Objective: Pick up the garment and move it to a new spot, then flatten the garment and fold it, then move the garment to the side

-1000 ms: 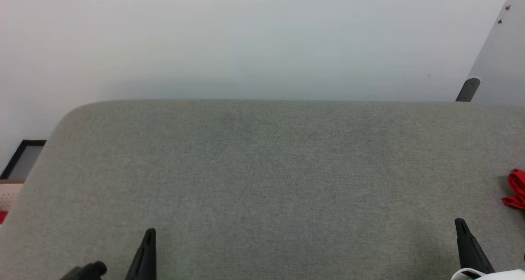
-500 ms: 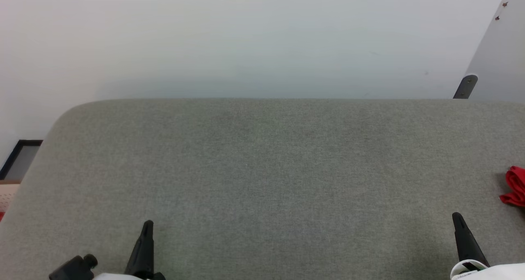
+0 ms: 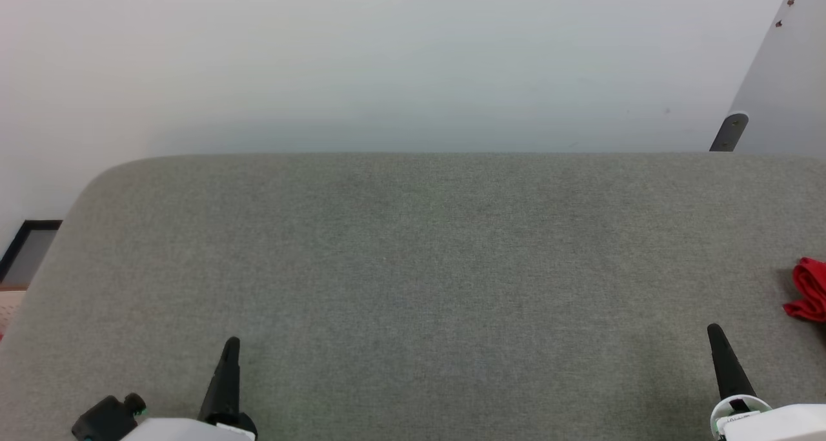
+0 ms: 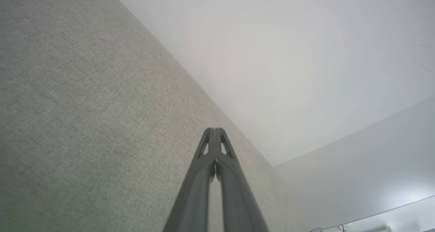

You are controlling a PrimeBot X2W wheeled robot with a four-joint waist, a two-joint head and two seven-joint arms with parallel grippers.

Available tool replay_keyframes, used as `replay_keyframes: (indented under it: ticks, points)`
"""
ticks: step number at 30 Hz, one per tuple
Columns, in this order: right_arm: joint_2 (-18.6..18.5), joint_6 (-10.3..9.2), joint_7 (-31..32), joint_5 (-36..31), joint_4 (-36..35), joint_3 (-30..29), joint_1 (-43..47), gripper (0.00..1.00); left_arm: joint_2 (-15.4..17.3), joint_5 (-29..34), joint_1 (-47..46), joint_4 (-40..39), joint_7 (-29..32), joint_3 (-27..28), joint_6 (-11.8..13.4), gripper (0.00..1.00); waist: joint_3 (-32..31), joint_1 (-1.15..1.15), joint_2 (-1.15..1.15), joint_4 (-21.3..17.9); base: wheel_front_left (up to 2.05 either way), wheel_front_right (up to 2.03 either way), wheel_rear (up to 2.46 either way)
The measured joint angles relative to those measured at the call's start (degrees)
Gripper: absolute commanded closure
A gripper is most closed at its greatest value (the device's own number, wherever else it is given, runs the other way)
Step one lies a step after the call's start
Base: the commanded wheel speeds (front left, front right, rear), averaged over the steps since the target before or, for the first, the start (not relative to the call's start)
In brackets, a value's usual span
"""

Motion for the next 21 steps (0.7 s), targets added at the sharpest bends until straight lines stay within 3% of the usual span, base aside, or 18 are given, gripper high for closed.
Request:
replay_keyframes:
  ticks: [21]
  points:
    - [0.24,-0.02,1.59,11.29,2.41,-0.11,-2.31,1.0,-0.89,-12.23,-2.61,1.35,3.47,1.35,-0.05,1.0,0.52,0.0,0.0,-0.67,0.0,0.0,0.0]
